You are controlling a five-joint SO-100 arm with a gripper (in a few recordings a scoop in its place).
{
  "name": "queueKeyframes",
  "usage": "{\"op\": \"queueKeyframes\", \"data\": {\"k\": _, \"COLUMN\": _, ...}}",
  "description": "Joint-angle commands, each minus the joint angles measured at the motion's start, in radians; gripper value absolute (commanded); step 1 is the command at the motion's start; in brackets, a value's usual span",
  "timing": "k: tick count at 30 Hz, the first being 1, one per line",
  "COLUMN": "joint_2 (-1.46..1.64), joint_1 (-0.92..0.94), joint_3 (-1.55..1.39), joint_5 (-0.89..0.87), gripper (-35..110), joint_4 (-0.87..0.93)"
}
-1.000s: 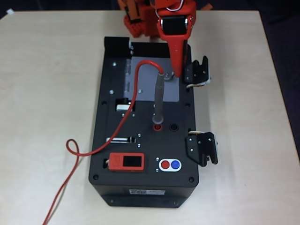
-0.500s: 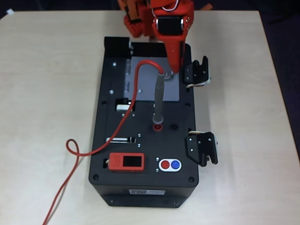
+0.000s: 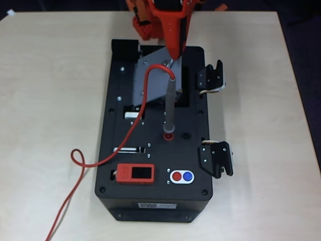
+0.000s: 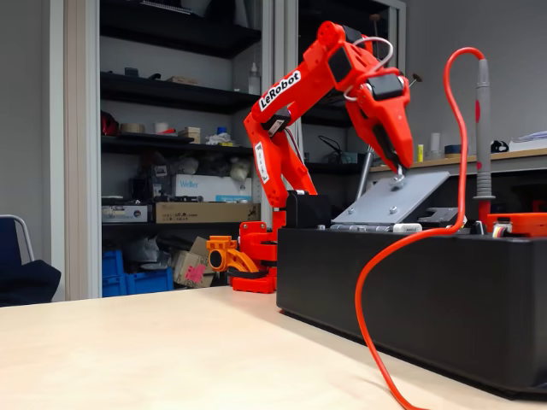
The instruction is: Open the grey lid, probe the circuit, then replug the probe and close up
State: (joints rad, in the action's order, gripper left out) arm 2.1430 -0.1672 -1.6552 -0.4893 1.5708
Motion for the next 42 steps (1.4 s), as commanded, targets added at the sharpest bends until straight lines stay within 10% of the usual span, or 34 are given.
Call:
{"op": "queueKeyframes", "data": {"k": 1, "joint_2": 0.006, "joint_1": 0.038, "joint_3": 0.078, "joint_5": -0.023, "gripper": 0, "joint_4": 0.02}}
{"op": "queueKeyframes", "data": {"k": 42, "joint_2": 0.021, "joint_1": 0.511, "joint_3": -0.169, "joint_5": 0.015, "gripper": 4, "joint_4": -0.382}}
